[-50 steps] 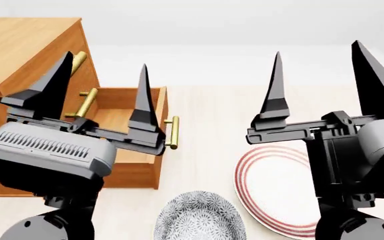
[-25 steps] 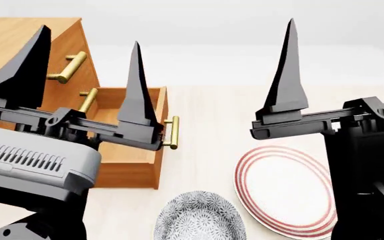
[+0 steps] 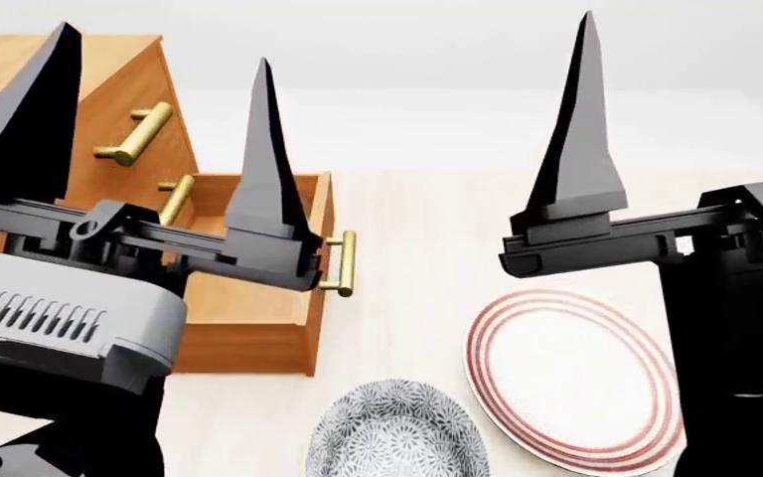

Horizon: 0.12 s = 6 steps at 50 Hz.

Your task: Open the bottom drawer of the cabinet.

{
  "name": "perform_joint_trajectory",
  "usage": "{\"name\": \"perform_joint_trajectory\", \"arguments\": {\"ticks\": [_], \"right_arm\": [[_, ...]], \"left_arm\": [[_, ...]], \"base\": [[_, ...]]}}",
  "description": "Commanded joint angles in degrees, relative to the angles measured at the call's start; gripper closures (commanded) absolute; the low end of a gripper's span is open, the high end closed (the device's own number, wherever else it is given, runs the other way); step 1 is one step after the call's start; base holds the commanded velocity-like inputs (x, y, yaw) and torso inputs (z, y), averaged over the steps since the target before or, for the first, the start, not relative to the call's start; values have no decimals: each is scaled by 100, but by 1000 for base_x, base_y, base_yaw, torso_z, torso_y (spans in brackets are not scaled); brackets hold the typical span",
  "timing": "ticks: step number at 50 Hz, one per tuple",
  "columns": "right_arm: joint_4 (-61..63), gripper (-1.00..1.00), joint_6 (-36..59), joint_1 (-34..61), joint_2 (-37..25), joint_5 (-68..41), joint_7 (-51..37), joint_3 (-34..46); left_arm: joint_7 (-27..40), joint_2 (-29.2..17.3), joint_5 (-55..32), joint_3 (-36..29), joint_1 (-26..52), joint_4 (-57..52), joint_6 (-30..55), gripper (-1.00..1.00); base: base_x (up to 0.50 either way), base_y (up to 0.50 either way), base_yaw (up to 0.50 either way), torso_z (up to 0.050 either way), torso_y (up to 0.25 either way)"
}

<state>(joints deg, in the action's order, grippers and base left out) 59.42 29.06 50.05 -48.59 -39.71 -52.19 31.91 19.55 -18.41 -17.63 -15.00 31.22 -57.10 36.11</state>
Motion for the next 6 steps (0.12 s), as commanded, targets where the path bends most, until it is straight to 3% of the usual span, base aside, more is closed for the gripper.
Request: {"name": "perform_joint_trajectory", "arguments": {"ticks": [1,6], "right_arm": [[-45,-100,-177,211,-178,-127,-196,265],[-37,-100,-198,253,-206,-150,-230,306]], "left_arm": [[57,-41,-34,-45,47,4,-2,-100],[90,-57,-75,-50,96,-38,54,-100]], "base": [[0,0,0,0,0],[0,0,0,0,0]]}}
